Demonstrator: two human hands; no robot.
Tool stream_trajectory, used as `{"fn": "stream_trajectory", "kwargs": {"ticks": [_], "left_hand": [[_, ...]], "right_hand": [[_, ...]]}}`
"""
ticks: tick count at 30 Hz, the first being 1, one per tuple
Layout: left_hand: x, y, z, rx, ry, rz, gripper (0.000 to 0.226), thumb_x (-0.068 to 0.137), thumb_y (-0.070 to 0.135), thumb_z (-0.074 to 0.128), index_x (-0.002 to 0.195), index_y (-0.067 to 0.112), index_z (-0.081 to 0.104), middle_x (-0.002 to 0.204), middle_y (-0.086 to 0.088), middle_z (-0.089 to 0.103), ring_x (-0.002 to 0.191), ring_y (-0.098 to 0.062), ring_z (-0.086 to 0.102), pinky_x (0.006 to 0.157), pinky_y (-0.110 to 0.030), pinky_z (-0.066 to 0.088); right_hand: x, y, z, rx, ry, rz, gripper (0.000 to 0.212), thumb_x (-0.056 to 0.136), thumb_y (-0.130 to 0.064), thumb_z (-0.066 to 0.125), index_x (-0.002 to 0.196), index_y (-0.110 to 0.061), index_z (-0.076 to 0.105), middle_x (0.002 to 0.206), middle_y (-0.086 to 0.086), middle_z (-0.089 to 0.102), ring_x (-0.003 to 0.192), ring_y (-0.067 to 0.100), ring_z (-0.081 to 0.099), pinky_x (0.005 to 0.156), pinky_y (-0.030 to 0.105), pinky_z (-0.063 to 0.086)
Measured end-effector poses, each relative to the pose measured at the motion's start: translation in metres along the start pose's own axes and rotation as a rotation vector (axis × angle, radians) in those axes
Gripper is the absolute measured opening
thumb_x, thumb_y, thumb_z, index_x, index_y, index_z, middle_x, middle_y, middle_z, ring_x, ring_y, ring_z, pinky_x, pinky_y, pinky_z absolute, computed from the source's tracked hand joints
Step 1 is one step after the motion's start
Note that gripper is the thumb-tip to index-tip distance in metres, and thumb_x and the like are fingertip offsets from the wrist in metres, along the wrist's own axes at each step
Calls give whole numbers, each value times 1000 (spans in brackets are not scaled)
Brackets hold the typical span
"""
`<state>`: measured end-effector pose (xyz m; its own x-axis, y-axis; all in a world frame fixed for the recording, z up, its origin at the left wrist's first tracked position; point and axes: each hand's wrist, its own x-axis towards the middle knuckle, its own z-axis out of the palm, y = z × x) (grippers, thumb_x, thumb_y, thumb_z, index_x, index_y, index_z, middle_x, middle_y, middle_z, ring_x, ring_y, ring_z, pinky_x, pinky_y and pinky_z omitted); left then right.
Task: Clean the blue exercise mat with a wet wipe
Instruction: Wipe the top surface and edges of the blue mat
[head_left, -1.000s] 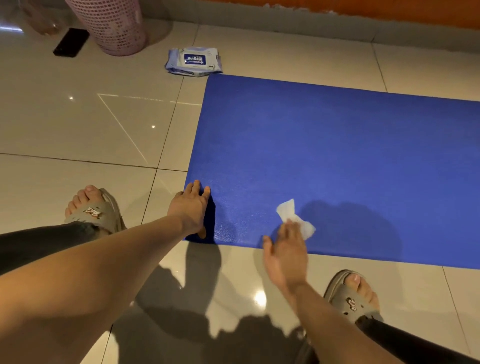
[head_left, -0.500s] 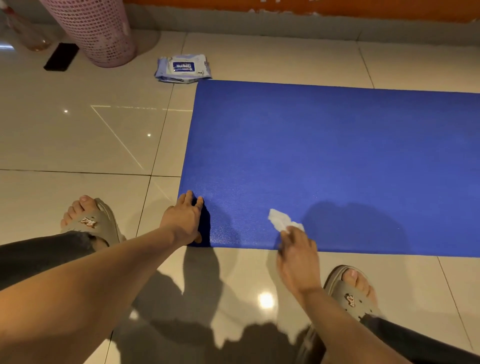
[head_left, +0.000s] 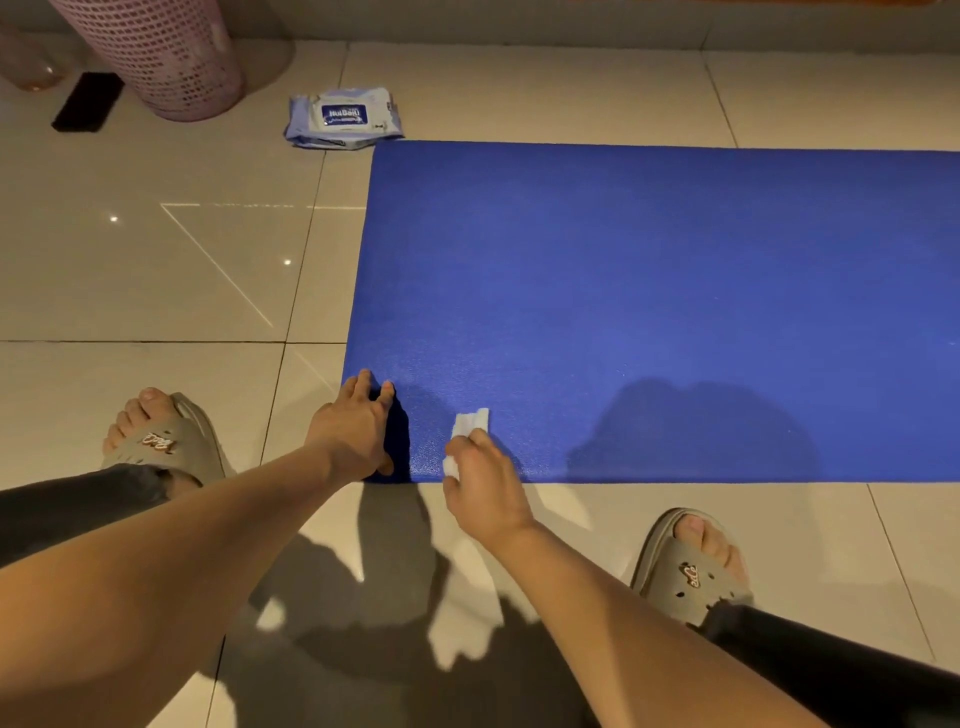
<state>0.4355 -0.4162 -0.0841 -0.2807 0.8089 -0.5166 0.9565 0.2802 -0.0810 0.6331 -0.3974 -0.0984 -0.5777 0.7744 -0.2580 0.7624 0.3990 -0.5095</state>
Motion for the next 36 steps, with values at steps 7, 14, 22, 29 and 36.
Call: {"fn": "stream_trajectory", "kwargs": {"ticks": [7, 14, 22, 29, 36], "left_hand": [[0, 3, -6, -15, -11, -10, 123, 69, 46, 88, 162, 16, 13, 151, -8, 21, 145, -26, 25, 93, -39, 53], [-2, 5, -8, -11, -15, -21, 121, 70, 45, 88, 161, 16, 14, 152, -8, 21, 145, -26, 26, 94, -38, 53], [-2, 4, -7, -5, -13, -20, 121, 71, 47, 87, 162, 16, 13, 152, -8, 20, 144, -26, 26, 93, -37, 53], [-2, 8, -12, 17, -19, -16, 119, 69, 44, 88, 161, 14, 18, 150, -9, 25, 141, -27, 32, 93, -36, 53], [-2, 9, -10, 33, -24, -21, 120, 71, 45, 88, 161, 14, 15, 155, -11, 22, 144, -28, 29, 96, -38, 53]], "right_hand": [[-22, 73, -29, 38, 200, 183, 25, 96, -31, 59, 114, -14, 65, 105, 1, 49, 89, 24, 60, 71, 36, 51], [-17, 34, -7, 71, 155, 173, 18, 97, -19, 55, 95, -3, 65, 127, 15, 53, 111, 33, 60, 95, 36, 45], [-10, -25, 19, -38, -18, 72, 24, 96, -12, 59, 120, -10, 60, 140, 11, 45, 110, 32, 60, 90, 38, 49], [-25, 42, -3, 124, 130, 299, 27, 87, -14, 53, 110, -10, 66, 135, 4, 59, 104, 25, 63, 87, 33, 51], [-11, 9, 4, 110, 96, 371, 29, 92, -15, 59, 121, -11, 57, 132, 9, 50, 104, 29, 65, 89, 34, 49]]}}
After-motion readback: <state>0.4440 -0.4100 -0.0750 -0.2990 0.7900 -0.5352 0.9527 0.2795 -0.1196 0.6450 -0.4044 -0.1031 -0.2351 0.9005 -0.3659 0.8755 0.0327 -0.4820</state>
